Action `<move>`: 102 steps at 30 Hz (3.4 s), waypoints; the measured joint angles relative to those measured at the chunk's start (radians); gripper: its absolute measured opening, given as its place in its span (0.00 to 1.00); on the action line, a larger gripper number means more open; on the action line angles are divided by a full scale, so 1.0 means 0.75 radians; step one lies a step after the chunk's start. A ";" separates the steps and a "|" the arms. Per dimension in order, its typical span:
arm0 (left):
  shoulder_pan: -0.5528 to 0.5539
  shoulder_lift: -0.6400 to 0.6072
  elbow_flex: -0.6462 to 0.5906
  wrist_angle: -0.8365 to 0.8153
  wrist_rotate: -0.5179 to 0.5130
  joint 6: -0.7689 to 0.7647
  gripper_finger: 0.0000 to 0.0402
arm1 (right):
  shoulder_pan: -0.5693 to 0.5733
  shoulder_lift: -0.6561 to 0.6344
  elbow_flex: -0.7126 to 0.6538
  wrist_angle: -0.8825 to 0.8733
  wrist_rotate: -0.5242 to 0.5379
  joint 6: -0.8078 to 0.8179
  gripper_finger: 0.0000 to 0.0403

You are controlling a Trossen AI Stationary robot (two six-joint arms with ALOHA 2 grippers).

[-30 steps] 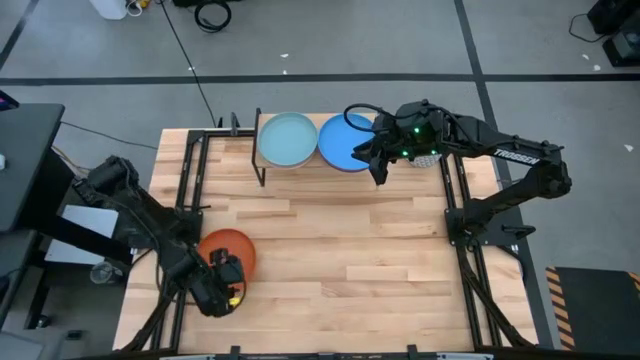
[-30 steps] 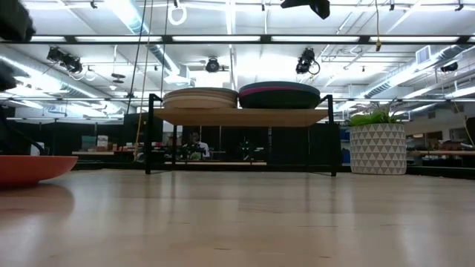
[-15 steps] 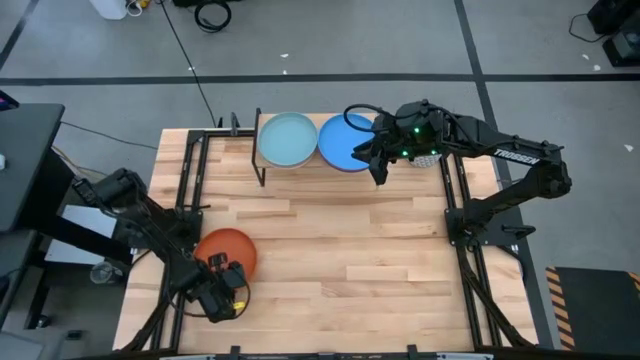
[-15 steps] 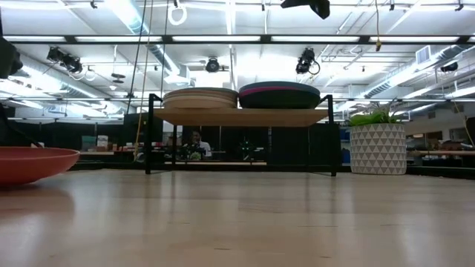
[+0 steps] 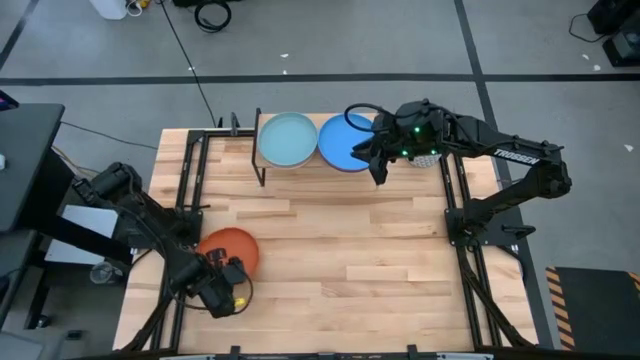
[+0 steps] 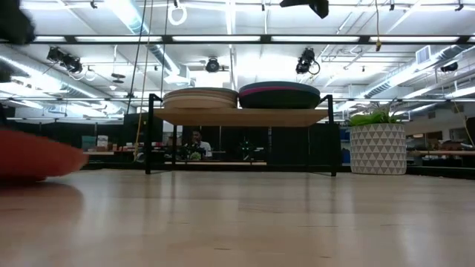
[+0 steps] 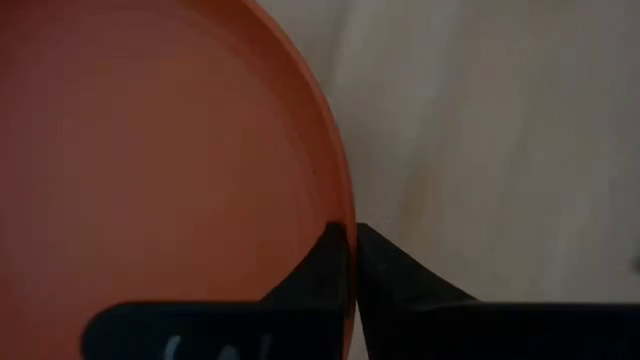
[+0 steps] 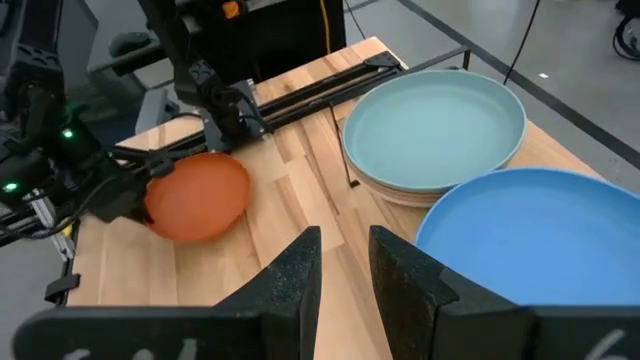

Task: Place and stack plates onto a shelf
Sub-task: Stack the orange plate on top of the blue plate on the shelf

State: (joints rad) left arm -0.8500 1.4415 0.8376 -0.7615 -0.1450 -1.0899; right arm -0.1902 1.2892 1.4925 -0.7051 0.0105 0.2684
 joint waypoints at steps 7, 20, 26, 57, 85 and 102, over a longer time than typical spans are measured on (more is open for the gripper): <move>0.143 0.000 0.215 -0.001 0.001 0.395 0.04 | 0.000 0.000 0.000 0.053 0.000 -0.001 0.23; 0.461 -0.002 0.512 -0.041 0.024 0.974 0.04 | 0.000 0.000 0.000 0.051 0.000 0.001 0.23; 0.620 -0.003 0.609 -0.033 0.192 1.172 0.04 | 0.000 0.000 0.000 0.050 0.000 0.001 0.23; 1.435 -0.003 1.193 0.189 0.992 1.391 0.04 | 0.045 -0.227 0.001 0.065 0.315 0.056 0.23; 1.601 0.442 1.242 0.379 0.493 1.932 0.04 | 0.246 -0.271 0.001 0.329 1.131 -0.333 0.23; 1.542 0.513 1.243 0.103 0.396 2.376 0.04 | 0.286 -0.258 0.000 0.329 1.186 -0.348 0.23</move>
State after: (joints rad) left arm 0.3069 1.8263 1.7699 -0.6841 0.1516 0.6920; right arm 0.0242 1.0954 1.4925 -0.4582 0.8997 0.0071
